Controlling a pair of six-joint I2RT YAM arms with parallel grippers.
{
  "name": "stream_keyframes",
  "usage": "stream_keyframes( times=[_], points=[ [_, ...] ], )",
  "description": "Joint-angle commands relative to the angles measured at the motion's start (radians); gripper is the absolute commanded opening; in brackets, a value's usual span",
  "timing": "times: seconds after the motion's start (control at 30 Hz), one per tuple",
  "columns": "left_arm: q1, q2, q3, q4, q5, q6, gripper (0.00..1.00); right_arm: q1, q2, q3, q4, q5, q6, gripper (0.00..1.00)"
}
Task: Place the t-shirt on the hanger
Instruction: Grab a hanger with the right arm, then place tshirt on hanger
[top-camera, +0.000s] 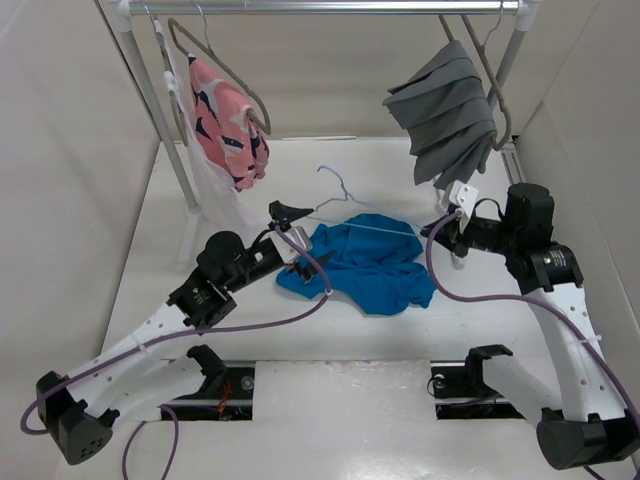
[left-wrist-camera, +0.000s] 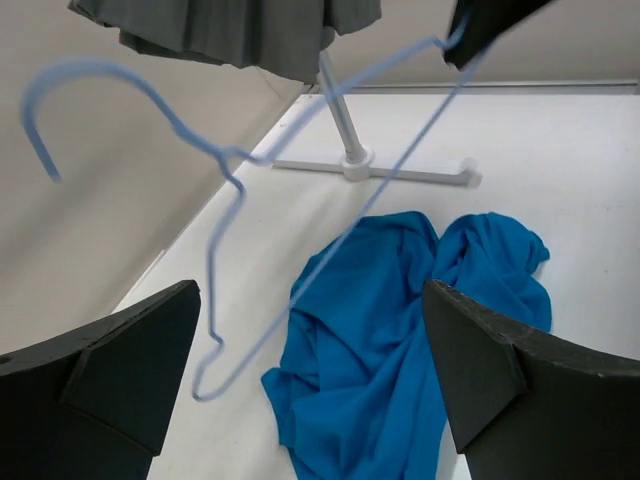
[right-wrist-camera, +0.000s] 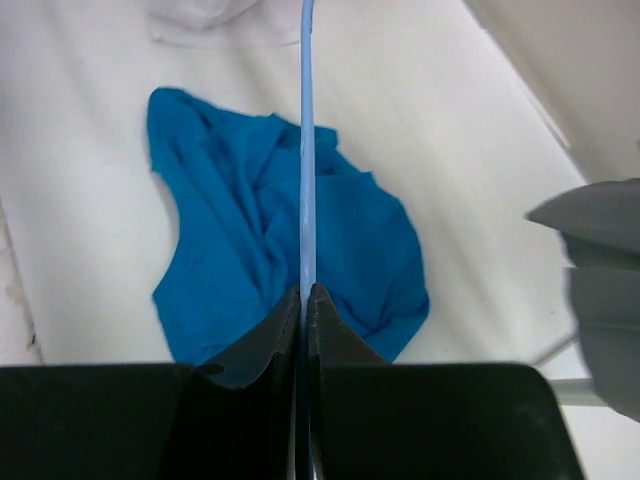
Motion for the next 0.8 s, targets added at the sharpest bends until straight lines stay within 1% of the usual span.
stream_keyframes(
  times=[0.0, 0.03, 0.1, 0.17, 0.23, 0.27, 0.33, 0.37, 0.47, 0.57, 0.6, 0.73, 0.77],
  points=[
    [0.006, 0.018, 0.059, 0.111, -0.011, -0.019, 0.91, 0.045, -0.031, -0.033, -0.037, -0.029, -0.094, 0.00],
    [0.006, 0.037, 0.070, 0.120, -0.045, -0.019, 0.92, 0.046, -0.041, -0.047, -0.037, -0.019, -0.094, 0.00],
    [0.020, 0.046, 0.113, 0.120, -0.045, 0.006, 0.92, 0.067, -0.041, -0.047, -0.082, -0.007, -0.123, 0.00],
    [0.034, 0.071, 0.152, 0.049, -0.024, 0.027, 0.91, 0.076, -0.032, -0.047, -0.115, -0.007, -0.174, 0.00],
    [0.043, 0.083, 0.179, 0.021, -0.014, 0.041, 0.90, 0.076, -0.022, -0.047, -0.134, 0.004, -0.197, 0.00],
    [0.043, 0.097, 0.194, -0.038, -0.014, 0.052, 0.90, 0.076, -0.021, -0.047, -0.134, 0.004, -0.208, 0.00],
    [0.052, 0.106, 0.231, -0.096, -0.014, 0.064, 0.87, 0.076, -0.011, -0.036, -0.168, 0.004, -0.229, 0.00],
    [0.052, 0.106, 0.242, -0.141, 0.002, 0.078, 0.87, 0.076, -0.011, -0.036, -0.177, 0.004, -0.251, 0.00],
    [0.062, 0.124, 0.278, -0.194, 0.003, 0.119, 0.82, 0.076, -0.002, -0.036, -0.203, 0.004, -0.285, 0.00],
    [0.071, 0.152, 0.315, -0.293, 0.055, 0.179, 0.74, 0.076, -0.002, -0.027, -0.212, 0.004, -0.295, 0.00],
    [0.083, 0.172, 0.324, -0.353, 0.070, 0.191, 0.72, 0.076, -0.002, -0.027, -0.212, 0.004, -0.295, 0.00],
    [0.149, 0.224, 0.361, -0.499, 0.215, 0.265, 0.72, 0.076, 0.008, -0.006, -0.212, 0.004, -0.305, 0.00],
    [0.173, 0.235, 0.377, -0.516, 0.230, 0.277, 0.72, 0.076, 0.008, -0.006, -0.212, 0.004, -0.305, 0.00]
  ],
)
